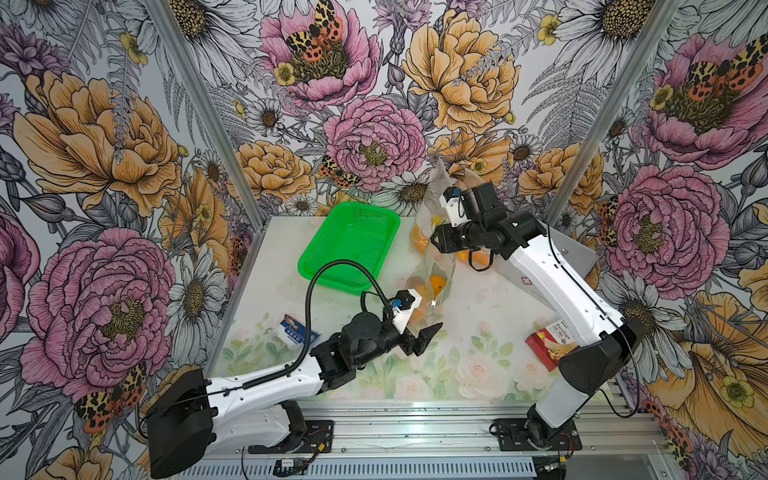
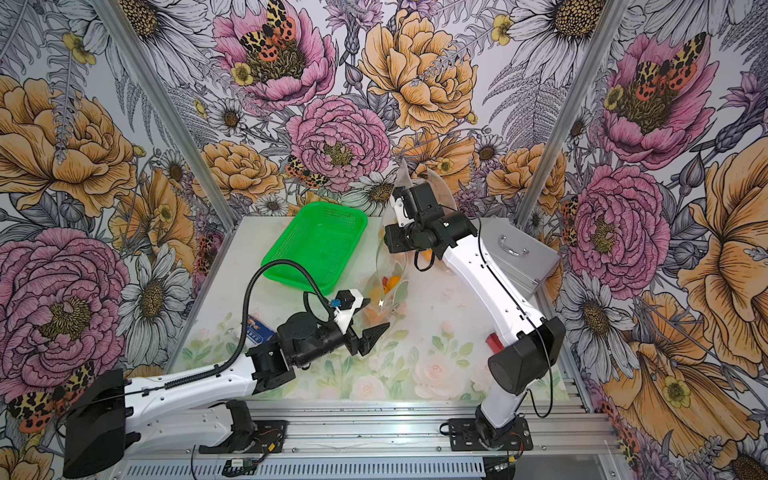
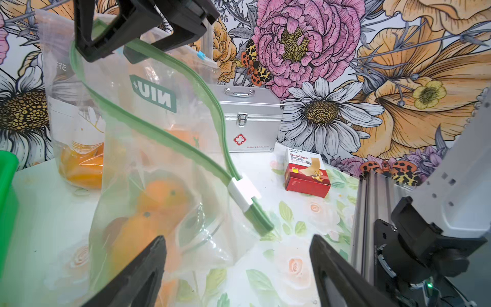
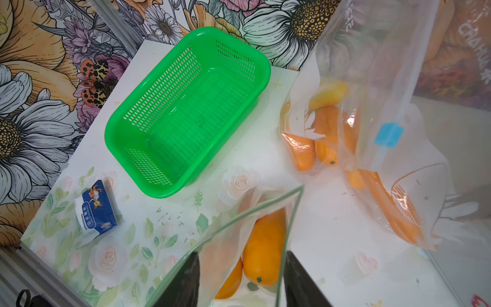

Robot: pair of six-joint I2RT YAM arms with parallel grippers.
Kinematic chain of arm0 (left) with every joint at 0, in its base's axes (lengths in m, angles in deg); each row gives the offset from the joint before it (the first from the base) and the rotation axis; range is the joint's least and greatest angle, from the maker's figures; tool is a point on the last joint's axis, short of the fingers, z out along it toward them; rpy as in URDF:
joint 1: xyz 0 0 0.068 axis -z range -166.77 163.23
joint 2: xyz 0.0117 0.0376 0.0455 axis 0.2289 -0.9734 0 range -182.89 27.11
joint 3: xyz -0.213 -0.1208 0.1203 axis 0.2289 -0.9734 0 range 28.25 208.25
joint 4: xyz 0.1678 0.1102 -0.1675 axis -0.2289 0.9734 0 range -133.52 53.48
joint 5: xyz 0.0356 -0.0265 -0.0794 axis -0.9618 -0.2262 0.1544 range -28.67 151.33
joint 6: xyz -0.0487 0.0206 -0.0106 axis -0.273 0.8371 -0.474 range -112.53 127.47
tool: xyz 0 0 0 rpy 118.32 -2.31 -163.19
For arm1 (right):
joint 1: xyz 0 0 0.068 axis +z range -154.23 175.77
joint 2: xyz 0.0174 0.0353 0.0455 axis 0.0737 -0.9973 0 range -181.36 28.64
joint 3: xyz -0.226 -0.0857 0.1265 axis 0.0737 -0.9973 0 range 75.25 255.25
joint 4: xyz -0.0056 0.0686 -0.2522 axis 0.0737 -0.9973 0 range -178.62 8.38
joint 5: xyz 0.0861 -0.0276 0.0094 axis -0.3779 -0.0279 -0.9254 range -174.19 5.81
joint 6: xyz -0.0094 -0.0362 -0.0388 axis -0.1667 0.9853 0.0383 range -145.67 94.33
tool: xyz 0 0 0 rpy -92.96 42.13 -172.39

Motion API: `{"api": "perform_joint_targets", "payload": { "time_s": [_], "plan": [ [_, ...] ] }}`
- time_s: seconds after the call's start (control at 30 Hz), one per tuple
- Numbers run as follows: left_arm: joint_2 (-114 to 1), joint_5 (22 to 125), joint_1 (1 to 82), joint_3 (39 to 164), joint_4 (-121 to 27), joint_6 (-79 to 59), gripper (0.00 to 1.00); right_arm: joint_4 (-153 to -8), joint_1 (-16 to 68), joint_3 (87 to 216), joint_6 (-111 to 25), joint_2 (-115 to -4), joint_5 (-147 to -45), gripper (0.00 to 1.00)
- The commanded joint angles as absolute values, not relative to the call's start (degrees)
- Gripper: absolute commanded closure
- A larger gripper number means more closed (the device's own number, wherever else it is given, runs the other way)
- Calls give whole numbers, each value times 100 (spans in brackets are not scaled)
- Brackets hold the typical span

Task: Place the mango in a zip-top bag and seal the zipper
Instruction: Adjust the zipper food storage bag at the center of the board.

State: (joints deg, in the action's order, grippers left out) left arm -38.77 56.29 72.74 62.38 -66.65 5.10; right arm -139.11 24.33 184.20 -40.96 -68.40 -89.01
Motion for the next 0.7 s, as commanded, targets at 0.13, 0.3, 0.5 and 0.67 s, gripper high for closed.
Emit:
{"api": "perform_joint_targets", "payload": {
  "time_s": [0.13, 0.3, 0.5, 0.67],
  "plan": [
    [-4590, 4317, 7307, 6454, -8155, 816, 32, -13867, 2435, 18584, -4006, -6950, -8891, 49],
    [-4802, 4120, 7262, 6603, -8264, 931, 82, -13875, 2417, 18520, -4006, -6855, -8891, 49],
    [-4663, 4414, 7044, 6628, -8127, 1130, 100, -13880, 2356, 18360, -4741, -6534, -7656, 76],
    [-4329, 5308, 6590, 6968, -7367, 1421, 100, -13875, 2328, 18240, -4459, -6120, -7325, 38]
  ]
}}
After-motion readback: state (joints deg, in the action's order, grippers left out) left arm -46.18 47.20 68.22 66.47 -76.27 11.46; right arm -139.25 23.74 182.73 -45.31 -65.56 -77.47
